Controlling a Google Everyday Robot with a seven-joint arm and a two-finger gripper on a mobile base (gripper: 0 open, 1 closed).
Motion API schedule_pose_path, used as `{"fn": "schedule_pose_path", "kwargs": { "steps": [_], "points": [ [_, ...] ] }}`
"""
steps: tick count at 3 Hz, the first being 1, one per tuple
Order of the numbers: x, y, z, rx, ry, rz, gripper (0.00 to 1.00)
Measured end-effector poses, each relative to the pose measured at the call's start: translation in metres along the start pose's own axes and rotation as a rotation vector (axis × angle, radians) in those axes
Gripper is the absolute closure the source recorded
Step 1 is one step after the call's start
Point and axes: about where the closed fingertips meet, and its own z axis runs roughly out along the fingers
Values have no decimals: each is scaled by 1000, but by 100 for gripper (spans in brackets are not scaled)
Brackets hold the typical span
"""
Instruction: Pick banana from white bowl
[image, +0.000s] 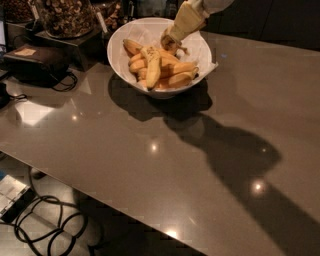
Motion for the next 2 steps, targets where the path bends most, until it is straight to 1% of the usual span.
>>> {"fn": "schedule_pose_path", "kwargs": {
  "steps": [1, 2],
  "points": [
    [1, 0, -1, 0, -2, 1, 100],
    [5, 31, -29, -27, -49, -40, 100]
  ]
}}
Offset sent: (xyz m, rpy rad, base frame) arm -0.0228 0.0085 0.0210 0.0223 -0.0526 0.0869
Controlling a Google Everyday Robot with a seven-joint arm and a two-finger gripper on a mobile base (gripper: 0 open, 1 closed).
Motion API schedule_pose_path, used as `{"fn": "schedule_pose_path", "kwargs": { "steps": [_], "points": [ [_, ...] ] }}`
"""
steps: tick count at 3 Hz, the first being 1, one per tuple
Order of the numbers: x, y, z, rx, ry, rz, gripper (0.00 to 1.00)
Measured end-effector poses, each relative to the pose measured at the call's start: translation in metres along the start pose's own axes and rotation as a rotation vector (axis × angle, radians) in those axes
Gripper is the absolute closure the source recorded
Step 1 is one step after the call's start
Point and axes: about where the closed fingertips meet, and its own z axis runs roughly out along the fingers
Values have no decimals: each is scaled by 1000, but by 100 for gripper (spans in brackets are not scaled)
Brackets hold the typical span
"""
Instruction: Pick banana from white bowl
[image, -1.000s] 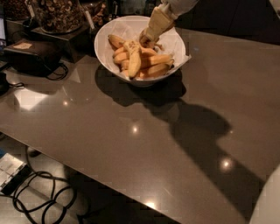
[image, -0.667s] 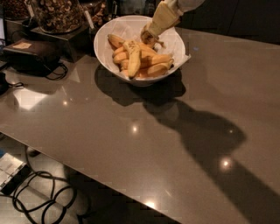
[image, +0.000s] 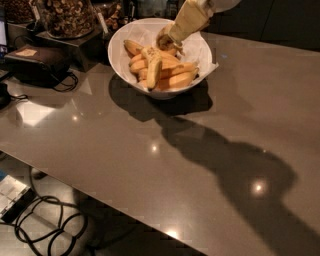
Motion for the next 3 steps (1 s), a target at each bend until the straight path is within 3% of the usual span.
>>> {"fn": "schedule_pose_path", "kwargs": {
  "steps": [1, 2, 3],
  "points": [
    [0, 0, 0, 0, 0, 0, 100],
    [-4, 46, 2, -61, 59, -23, 100],
    [-2, 49, 4, -69, 51, -26, 100]
  ]
}}
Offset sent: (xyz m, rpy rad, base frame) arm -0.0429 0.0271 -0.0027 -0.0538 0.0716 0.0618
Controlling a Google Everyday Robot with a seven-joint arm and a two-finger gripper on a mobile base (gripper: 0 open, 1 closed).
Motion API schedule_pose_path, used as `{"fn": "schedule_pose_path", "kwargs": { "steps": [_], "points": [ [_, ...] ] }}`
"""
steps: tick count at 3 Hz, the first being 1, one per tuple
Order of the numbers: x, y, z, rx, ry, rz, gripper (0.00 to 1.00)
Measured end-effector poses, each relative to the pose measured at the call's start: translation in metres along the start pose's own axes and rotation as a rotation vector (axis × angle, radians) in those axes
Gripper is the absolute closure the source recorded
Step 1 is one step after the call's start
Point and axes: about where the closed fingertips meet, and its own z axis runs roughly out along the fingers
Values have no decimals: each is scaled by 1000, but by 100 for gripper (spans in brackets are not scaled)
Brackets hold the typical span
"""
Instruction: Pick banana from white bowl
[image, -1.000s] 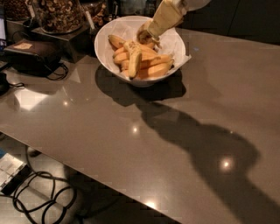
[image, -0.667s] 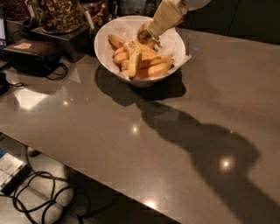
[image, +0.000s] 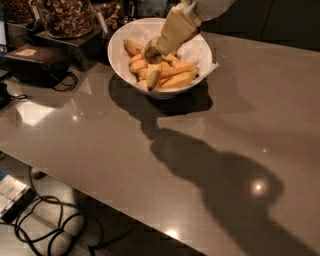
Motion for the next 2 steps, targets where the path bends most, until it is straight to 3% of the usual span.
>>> {"fn": "schedule_pose_path", "kwargs": {
  "steps": [1, 2],
  "points": [
    [15, 27, 3, -74, -10, 0, 100],
    [15, 27, 3, -74, -10, 0, 100]
  ]
}}
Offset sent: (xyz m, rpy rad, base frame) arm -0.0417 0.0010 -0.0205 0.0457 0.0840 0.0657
